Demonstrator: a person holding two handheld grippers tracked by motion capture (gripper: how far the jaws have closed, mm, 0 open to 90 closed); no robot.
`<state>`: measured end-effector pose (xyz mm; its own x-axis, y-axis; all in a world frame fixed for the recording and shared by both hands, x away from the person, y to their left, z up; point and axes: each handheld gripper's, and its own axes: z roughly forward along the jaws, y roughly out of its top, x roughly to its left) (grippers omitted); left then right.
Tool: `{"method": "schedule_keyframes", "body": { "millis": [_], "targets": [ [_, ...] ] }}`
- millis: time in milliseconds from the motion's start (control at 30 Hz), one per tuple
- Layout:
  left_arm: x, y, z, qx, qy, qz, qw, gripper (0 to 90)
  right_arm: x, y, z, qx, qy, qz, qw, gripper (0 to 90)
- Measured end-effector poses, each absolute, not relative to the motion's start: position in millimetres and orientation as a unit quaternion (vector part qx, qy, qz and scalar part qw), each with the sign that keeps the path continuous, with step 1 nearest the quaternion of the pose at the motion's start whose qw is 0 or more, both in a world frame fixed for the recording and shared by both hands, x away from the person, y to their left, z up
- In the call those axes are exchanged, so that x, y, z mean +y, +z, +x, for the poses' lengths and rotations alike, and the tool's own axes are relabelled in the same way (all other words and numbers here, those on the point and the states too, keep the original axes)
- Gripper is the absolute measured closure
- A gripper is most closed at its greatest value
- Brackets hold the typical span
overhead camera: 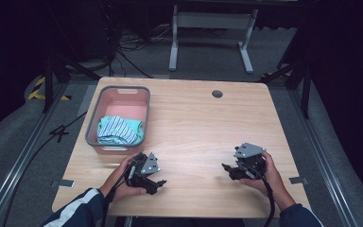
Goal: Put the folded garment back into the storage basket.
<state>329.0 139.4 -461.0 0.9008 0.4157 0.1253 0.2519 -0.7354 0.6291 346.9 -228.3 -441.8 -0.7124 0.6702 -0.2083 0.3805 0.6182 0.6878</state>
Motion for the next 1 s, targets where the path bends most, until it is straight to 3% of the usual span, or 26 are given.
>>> {"method": "schedule_keyframes", "body": {
  "millis": [333,567,1000],
  "targets": [
    [145.3,-479.3,334.2,0.188,0.067,0.917,0.345,16.0,-272.4,-475.8,336.8,0.851,0.325,0.365,0.194,21.3],
    [145.7,-482.6,332.8,0.192,0.069,0.911,0.358,12.7,-290.1,-486.4,331.3,0.828,0.366,0.39,0.168,17.1],
    [145.4,-482.8,332.4,0.195,0.07,0.91,0.359,12.5,-291.1,-486.6,330.8,0.828,0.365,0.392,0.167,15.7]
  ]
}}
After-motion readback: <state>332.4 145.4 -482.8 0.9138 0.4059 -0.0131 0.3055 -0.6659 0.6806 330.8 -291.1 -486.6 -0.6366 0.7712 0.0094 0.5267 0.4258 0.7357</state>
